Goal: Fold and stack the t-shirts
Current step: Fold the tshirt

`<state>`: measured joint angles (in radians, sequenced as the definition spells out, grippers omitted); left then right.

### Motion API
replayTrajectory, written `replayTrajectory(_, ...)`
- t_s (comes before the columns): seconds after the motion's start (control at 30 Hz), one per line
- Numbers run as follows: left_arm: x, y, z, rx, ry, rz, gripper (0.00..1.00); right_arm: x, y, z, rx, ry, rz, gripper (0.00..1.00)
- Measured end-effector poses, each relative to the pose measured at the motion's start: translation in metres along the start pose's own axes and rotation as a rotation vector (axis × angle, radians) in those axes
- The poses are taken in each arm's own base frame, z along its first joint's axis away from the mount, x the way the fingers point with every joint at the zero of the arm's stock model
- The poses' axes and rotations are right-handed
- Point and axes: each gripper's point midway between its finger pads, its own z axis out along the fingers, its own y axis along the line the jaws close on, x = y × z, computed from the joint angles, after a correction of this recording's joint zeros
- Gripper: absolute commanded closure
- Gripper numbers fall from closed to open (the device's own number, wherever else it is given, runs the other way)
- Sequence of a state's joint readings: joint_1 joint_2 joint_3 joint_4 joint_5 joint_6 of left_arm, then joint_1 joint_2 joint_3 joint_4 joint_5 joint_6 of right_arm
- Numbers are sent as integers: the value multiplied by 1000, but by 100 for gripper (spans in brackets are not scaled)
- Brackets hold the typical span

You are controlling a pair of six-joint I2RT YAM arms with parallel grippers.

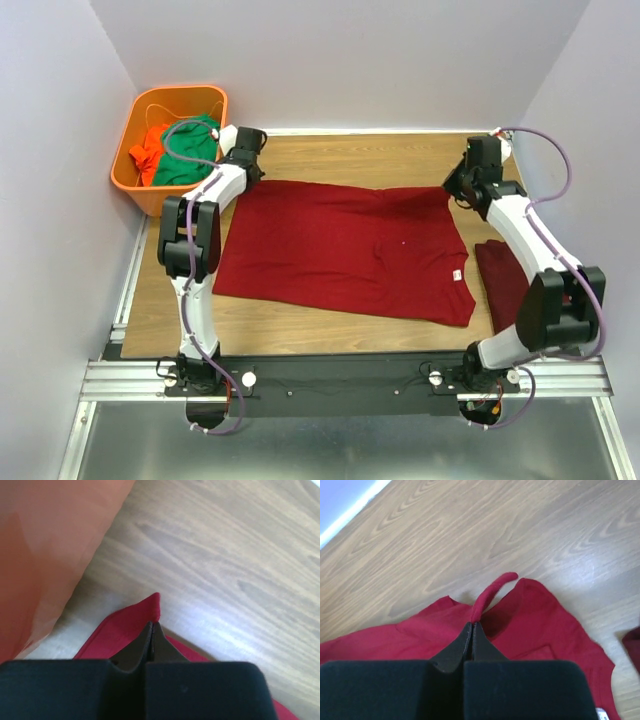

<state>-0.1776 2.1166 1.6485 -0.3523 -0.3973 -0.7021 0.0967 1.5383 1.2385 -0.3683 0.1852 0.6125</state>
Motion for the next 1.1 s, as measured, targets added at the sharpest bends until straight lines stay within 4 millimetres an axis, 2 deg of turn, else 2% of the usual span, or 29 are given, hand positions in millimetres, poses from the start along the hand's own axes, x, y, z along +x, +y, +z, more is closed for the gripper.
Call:
replayTrajectory(0.27,16,13,-19,36,7,-37,100,21,-11,-46,-64,8,31,99)
replayTrajectory(0.53,22,28,-41,59,-13,-110,100,43,-30,-74,-54,49,26,99)
replayTrajectory(0.63,23,34,-51,68,-23,-129,100,50,-35,-78,-48,65,23,99)
replayTrajectory(0.83,27,42,-60,81,-41,-158,100,78,-52,-86,-20,131,18,99)
replayTrajectory(1.1,33,51,-69,87,-48,-178,100,94,-63,-92,0,166,31,98)
